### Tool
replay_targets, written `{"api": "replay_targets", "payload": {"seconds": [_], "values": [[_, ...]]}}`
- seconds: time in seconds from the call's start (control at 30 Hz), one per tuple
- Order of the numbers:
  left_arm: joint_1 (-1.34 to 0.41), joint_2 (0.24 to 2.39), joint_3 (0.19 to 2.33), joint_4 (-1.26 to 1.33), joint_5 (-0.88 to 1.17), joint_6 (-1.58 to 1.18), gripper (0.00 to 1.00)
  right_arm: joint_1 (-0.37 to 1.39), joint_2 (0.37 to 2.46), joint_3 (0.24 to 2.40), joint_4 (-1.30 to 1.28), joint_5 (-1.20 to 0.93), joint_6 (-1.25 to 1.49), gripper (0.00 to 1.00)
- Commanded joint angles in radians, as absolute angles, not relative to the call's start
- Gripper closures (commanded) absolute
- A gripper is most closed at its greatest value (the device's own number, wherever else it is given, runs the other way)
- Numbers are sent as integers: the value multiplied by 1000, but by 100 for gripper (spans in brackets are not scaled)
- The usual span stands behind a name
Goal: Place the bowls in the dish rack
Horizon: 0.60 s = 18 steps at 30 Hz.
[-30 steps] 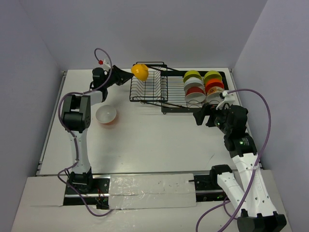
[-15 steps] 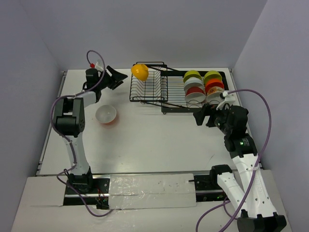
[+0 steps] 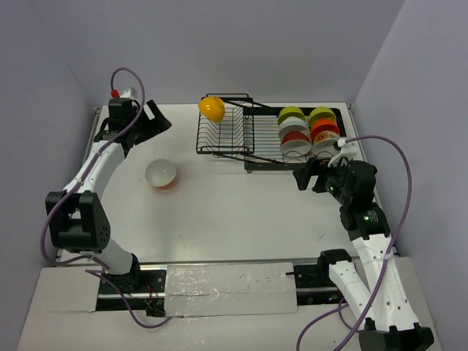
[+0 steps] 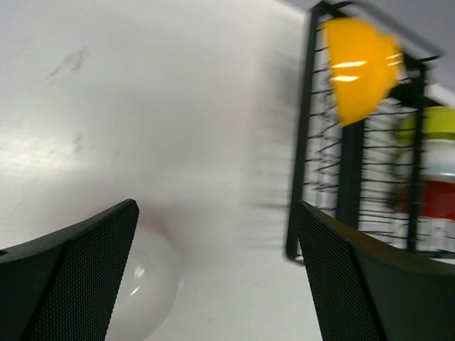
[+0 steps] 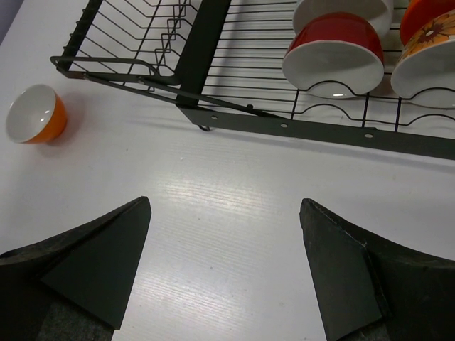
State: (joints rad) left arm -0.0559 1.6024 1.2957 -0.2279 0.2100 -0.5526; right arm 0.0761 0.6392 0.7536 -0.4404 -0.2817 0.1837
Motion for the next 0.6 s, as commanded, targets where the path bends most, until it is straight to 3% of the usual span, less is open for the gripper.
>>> {"api": "replay_targets", "payload": {"seconds": [0.0, 0.3, 0.57], "values": [[-81, 1560, 1258, -527, 5, -411, 2, 84, 627, 779, -436, -287, 166, 7], [-264, 1540, 1216, -609, -224, -411, 2, 84, 627, 732, -405, -322, 186, 7], [-351, 1654, 1256, -612, -293, -465, 21, 84, 603, 716, -410, -328, 178, 7]]}}
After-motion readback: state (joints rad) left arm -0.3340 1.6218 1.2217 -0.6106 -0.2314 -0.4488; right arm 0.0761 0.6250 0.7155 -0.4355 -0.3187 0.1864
